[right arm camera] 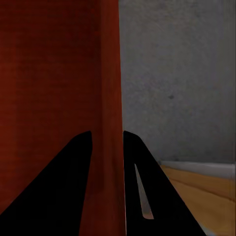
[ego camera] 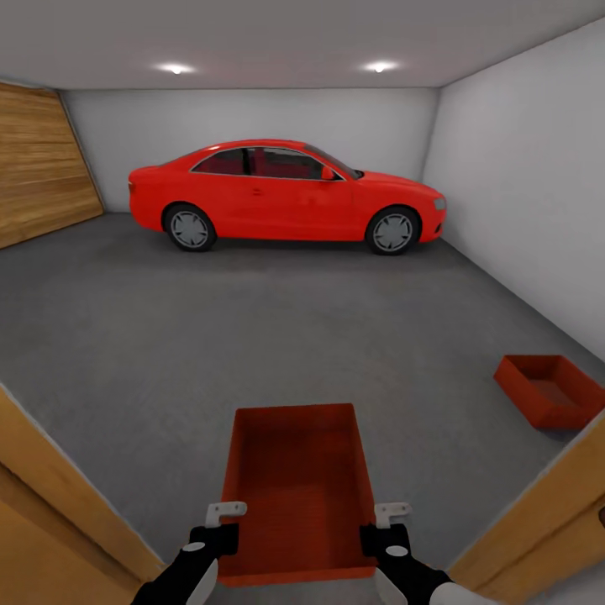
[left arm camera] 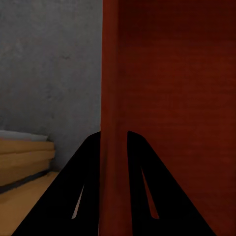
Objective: Move the two storage containers from the living room to the garage. In the garage, place one container on the floor and stack the other container on top of it (either order is fine).
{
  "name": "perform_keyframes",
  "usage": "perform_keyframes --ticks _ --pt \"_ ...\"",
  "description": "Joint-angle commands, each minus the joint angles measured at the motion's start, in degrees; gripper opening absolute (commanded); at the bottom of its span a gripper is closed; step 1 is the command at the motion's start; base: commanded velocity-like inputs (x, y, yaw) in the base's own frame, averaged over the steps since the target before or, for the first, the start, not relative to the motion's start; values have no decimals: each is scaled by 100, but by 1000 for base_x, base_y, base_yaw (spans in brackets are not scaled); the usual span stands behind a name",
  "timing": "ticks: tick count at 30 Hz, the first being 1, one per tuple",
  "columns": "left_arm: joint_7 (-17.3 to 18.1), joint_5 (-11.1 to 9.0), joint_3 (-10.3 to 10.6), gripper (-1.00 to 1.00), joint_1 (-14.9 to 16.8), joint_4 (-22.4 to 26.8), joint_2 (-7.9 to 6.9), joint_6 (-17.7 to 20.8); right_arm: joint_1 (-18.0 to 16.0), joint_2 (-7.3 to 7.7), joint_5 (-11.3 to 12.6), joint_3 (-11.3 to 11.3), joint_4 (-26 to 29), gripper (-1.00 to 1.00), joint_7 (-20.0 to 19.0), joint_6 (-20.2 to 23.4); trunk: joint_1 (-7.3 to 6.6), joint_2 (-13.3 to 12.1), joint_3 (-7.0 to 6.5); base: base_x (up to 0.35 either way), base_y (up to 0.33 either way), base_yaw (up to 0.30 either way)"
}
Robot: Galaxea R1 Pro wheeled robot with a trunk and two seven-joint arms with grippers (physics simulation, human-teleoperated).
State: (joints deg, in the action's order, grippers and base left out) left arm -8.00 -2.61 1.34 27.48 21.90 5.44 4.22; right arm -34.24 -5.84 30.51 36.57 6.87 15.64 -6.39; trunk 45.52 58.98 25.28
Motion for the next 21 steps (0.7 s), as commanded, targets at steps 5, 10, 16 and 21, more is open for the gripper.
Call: perform_keyframes --ticks 5,10,16,21 --pt "-61 6 94 -100 -5 -238 -8 36 -83 39 26 -405 -2 -100 308 -38 3 4 6 322 0 0" --pt "-61 6 94 -100 -4 -238 -8 36 -83 39 27 -405 -2 -100 308 -38 3 4 6 322 0 0" --pt "-61 6 95 -100 -5 -238 -8 36 -83 39 25 -405 -2 -100 308 -38 3 4 6 322 0 0" --pt "-61 6 94 -100 -5 -238 -8 36 -83 39 26 -405 -2 -100 308 -38 3 4 6 322 0 0"
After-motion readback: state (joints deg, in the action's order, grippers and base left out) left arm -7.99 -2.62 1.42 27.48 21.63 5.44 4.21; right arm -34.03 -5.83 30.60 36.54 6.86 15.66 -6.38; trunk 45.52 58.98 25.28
